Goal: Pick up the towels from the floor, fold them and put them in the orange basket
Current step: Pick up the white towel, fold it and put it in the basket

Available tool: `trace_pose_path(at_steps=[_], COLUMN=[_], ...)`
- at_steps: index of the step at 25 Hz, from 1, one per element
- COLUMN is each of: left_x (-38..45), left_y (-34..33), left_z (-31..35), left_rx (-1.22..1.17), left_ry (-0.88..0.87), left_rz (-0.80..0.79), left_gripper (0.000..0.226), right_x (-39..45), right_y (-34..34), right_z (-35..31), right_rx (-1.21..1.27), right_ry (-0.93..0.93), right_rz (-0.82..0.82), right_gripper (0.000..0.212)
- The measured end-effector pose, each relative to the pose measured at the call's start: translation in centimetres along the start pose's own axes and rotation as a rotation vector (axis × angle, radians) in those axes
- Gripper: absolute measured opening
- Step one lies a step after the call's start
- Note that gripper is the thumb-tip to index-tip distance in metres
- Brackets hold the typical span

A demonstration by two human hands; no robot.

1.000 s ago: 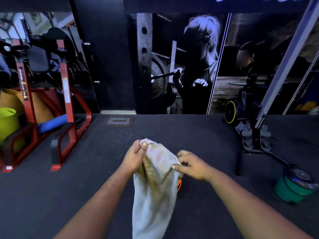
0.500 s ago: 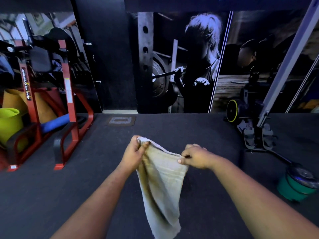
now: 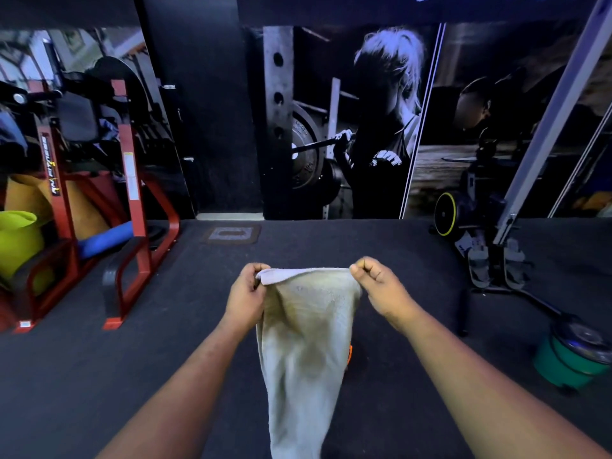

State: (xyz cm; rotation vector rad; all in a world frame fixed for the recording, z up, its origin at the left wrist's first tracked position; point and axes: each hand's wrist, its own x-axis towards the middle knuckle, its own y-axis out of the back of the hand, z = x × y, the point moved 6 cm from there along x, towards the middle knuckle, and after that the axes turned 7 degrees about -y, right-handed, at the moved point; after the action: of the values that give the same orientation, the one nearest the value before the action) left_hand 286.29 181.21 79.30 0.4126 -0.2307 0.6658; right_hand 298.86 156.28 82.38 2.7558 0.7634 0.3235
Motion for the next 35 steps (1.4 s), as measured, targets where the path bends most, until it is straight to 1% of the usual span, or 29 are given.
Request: trace_pose_path(at_steps=[1, 2, 3, 5, 6, 8, 11, 12, 13, 15, 16, 17, 19, 20, 21, 22, 23, 24, 25, 26, 27, 28, 29, 30, 31, 32, 33, 34, 35], left_x=[0.3, 0.5, 0.9, 1.5, 1.7, 1.7, 1.6, 1.7, 1.7, 1.4, 1.3, 1.2, 1.7, 2.1, 2.4, 2.7, 2.8, 2.8, 3.0, 3.1, 3.3, 3.4, 3.5, 3.1, 2.1, 0.6, -1.1, -2.1, -2.2], left_y=[0.3, 0.6, 0.7, 0.8, 0.9, 1.1, 0.8, 0.6, 0.6, 0.0, -0.2, -0.6, -1.1, -1.2, -1.5, -1.9, -2.5, -3.1, -3.6, -3.9, -3.5, -2.7, -1.9, -1.3, -1.4, -1.7, -2.2, -2.5, -2.4], left_z=[0.0, 0.0, 0.0, -0.1, -0.4, -0.9, -1.1, -1.1, -1.2, -1.3, -1.3, -0.9, 0.5, 1.3, 2.1, 2.8, 3.3, 3.6, 3.8, 4.6, 5.3, 6.1, 6.3, 5.8, 4.7, 3.3, 2.0, 0.9, 0.7], left_rx=[0.066, 0.131, 0.2, 0.367, 0.449, 0.554, 0.573, 0.499, 0.35, 0.005, -0.096, -0.156, -0.224, -0.236, -0.241, -0.241, -0.251, -0.279, -0.337, -0.428, -0.542, -0.653, -0.713, -0.68, -0.585, -0.46, -0.353, -0.301, -0.332], left_ry=[0.0, 0.002, -0.006, -0.011, -0.002, 0.013, 0.035, 0.045, 0.075, 0.154, 0.162, 0.156, 0.125, 0.095, 0.068, 0.055, 0.055, 0.069, 0.082, 0.085, 0.088, 0.082, 0.07, 0.075, 0.106, 0.164, 0.225, 0.265, 0.307], left_rz=[0.0, -0.011, -0.038, -0.118, -0.143, -0.155, -0.167, -0.143, -0.105, -0.057, -0.051, -0.052, -0.029, -0.013, -0.007, -0.014, -0.034, -0.051, -0.053, -0.034, 0.007, 0.038, 0.028, -0.051, -0.185, -0.336, -0.465, -0.502, -0.458], left_gripper=[0.021, 0.02, 0.021, 0.028, 0.029, 0.028, 0.02, 0.017, 0.012, 0.012, 0.012, 0.013, 0.014, 0.014, 0.013, 0.012, 0.011, 0.009, 0.009, 0.01, 0.015, 0.025, 0.038, 0.051, 0.06, 0.061, 0.055, 0.044, 0.035], right_x=[0.1, 0.1, 0.0, 0.3, 0.5, 0.9, 1.3, 1.6, 1.9, 2.0, 2.0, 1.9, 1.7, 1.6, 1.3, 1.0, 0.2, -1.0, -2.3, -3.2, -3.5, -3.3, -2.8, -2.4, -2.0, -1.5, -1.2, -0.8, -0.5], right_y=[0.4, 0.3, 0.0, -0.2, 0.0, 0.6, 1.3, 1.7, 2.2, 3.0, 3.1, 3.2, 3.2, 3.2, 3.2, 2.5, 1.1, -0.8, -2.4, -3.2, -3.3, -3.0, -2.8, -2.7, -2.6, -2.4, -2.3, -2.1, -1.8], right_z=[-0.5, -0.9, -1.1, -0.6, -0.5, -0.5, -0.3, -0.3, -0.5, 0.1, 0.4, 0.3, -1.1, -1.7, -2.0, -1.5, -0.4, 1.4, 3.5, 5.2, 5.7, 5.2, 4.1, 2.7, 1.1, -0.2, -1.5, -2.4, -3.2], right_rx=[-0.148, -0.368, -0.645, -1.15, -1.311, -1.461, -1.503, -1.418, -1.23, -0.704, -0.446, -0.222, 0.141, 0.334, 0.537, 0.623, 0.576, 0.425, 0.297, 0.232, 0.265, 0.333, 0.407, 0.455, 0.499, 0.514, 0.525, 0.537, 0.586], right_ry=[0.04, 0.092, 0.132, 0.144, 0.127, 0.078, 0.034, 0.019, -0.003, -0.087, -0.112, -0.125, -0.112, -0.09, -0.072, -0.085, -0.121, -0.182, -0.251, -0.309, -0.344, -0.353, -0.34, -0.328, -0.313, -0.309, -0.305, -0.299, -0.292], right_rz=[0.012, -0.019, -0.063, -0.12, -0.108, -0.012, 0.059, 0.075, 0.094, 0.091, 0.072, 0.051, 0.044, 0.066, 0.078, 0.06, -0.004, -0.093, -0.161, -0.154, -0.108, -0.076, -0.082, -0.113, -0.153, -0.167, -0.181, -0.167, -0.158], right_gripper=[0.026, 0.025, 0.026, 0.037, 0.043, 0.048, 0.043, 0.038, 0.033, 0.038, 0.038, 0.032, 0.018, 0.018, 0.024, 0.034, 0.046, 0.054, 0.054, 0.047, 0.035, 0.025, 0.02, 0.019, 0.018, 0.016, 0.015, 0.014, 0.017])
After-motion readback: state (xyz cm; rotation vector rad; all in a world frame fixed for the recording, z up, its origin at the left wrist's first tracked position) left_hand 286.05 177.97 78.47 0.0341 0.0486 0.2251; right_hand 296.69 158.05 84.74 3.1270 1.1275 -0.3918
